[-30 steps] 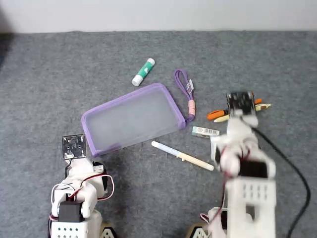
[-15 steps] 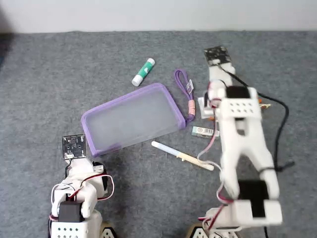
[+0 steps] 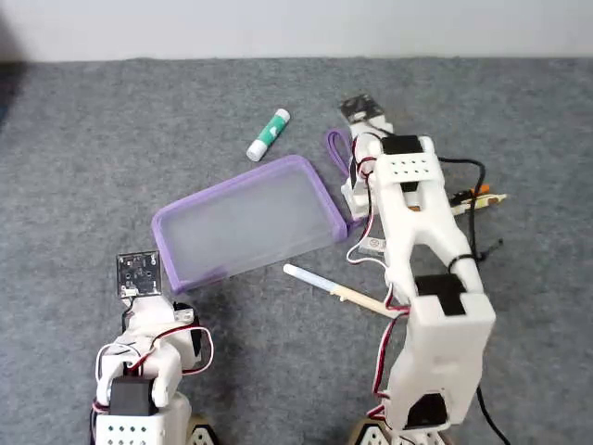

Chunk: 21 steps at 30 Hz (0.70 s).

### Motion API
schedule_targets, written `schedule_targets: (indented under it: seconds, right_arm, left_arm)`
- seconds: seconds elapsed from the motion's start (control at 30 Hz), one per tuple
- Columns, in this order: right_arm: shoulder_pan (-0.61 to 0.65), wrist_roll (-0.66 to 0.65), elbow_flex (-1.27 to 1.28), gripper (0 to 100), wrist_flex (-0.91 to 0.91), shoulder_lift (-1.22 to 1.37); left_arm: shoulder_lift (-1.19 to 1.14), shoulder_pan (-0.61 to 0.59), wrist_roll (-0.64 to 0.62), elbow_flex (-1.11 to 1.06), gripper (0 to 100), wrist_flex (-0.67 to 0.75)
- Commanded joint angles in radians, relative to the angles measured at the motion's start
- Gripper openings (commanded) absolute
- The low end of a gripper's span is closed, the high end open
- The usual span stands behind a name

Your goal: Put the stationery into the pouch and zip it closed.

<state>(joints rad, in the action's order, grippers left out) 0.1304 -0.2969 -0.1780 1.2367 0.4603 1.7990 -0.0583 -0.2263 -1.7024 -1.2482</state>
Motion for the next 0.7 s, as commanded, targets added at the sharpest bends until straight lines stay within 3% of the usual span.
schedule_targets:
  seconds: [0.0, 0.13, 0.53, 0.67]
  right_arm:
    - [0.013, -0.089, -0.057, 1.9, -0.007, 0.033]
    - [0.064, -0.092, -0.055, 1.6, 0.036, 0.048]
    - [0.450, -0.032, -0.060, 0.9, 0.197, -0.022]
    - [0.503, -0.021, -0.060, 0.9, 0.193, -0.097]
  left_arm:
    - [0.011, -0.008, 0.008, 0.019, 2, -0.002]
    - [0.011, -0.008, 0.008, 0.019, 2, -0.002]
    - [0.011, -0.008, 0.008, 0.019, 2, -0.002]
    - [0.011, -0.008, 0.008, 0.019, 2, -0.002]
